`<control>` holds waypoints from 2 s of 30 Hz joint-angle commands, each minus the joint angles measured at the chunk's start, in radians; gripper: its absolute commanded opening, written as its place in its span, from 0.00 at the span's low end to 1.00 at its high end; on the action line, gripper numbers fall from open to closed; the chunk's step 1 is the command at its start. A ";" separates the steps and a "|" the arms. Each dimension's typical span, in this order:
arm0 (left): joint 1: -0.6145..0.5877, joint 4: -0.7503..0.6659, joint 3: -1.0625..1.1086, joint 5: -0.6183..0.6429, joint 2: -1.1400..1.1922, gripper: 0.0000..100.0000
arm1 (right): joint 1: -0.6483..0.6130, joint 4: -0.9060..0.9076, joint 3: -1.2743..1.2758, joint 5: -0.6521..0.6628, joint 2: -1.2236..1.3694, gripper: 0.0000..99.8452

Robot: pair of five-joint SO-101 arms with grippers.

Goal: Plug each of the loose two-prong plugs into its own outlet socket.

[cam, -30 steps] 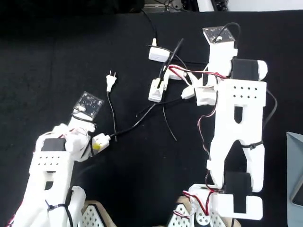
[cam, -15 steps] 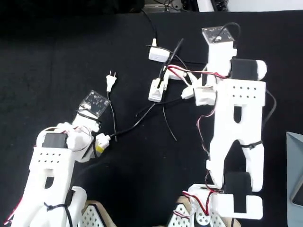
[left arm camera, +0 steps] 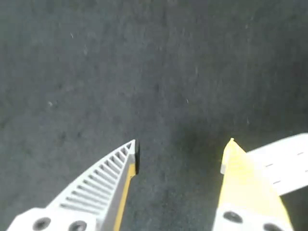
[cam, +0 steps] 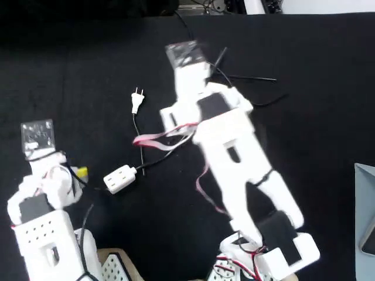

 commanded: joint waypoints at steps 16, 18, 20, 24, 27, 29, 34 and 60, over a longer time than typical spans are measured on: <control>-0.021 0.098 0.240 0.012 -0.493 0.28 | -0.192 -0.227 -0.321 -0.084 0.565 0.22; -0.021 0.117 0.246 0.012 -0.526 0.28 | -0.192 -0.227 -0.360 -0.084 0.619 0.22; -0.021 0.137 0.248 0.012 -0.555 0.28 | -0.193 -0.227 -0.387 -0.084 0.667 0.22; -0.021 0.155 0.249 0.012 -0.591 0.28 | -0.192 -0.222 -0.443 -0.084 0.746 0.21; -0.021 0.153 0.263 0.012 -0.601 0.28 | -0.189 -0.207 -0.484 -0.081 0.797 0.15; -0.021 0.153 0.265 0.012 -0.601 0.28 | -0.189 -0.207 -0.507 -0.075 0.828 0.08; -0.021 0.153 0.268 0.012 -0.601 0.28 | -0.175 -0.209 -0.552 -0.072 0.869 0.01; -0.021 0.153 0.271 0.012 -0.601 0.28 | -0.028 0.407 -1.385 0.008 0.869 0.01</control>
